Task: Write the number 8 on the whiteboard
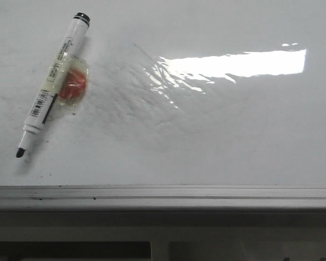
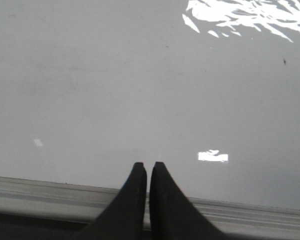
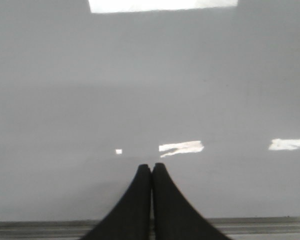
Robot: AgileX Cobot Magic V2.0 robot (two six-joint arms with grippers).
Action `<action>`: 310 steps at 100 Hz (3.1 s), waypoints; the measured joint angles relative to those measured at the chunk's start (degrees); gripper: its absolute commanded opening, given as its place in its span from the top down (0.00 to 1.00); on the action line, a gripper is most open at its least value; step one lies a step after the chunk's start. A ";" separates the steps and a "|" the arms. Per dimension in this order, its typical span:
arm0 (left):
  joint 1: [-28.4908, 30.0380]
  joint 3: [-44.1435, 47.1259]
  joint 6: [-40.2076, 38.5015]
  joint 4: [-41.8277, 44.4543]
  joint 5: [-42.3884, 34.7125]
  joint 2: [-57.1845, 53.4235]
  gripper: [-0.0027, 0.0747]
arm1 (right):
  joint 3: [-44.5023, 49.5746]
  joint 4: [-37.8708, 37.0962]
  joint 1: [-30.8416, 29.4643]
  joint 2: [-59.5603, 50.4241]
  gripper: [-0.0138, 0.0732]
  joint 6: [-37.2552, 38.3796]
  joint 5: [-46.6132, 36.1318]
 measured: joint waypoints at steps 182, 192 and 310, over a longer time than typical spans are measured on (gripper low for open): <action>0.00 0.00 0.00 7.05 -11.52 0.00 0.99 | 0.00 0.00 0.00 0.00 0.91 0.00 -10.24; 0.00 0.00 0.11 7.05 -12.43 0.00 0.99 | 0.00 0.00 0.00 0.00 0.91 0.12 -12.50; -1.78 -11.00 0.11 5.07 -24.37 17.95 0.44 | -15.39 11.87 0.00 14.21 0.91 0.46 3.99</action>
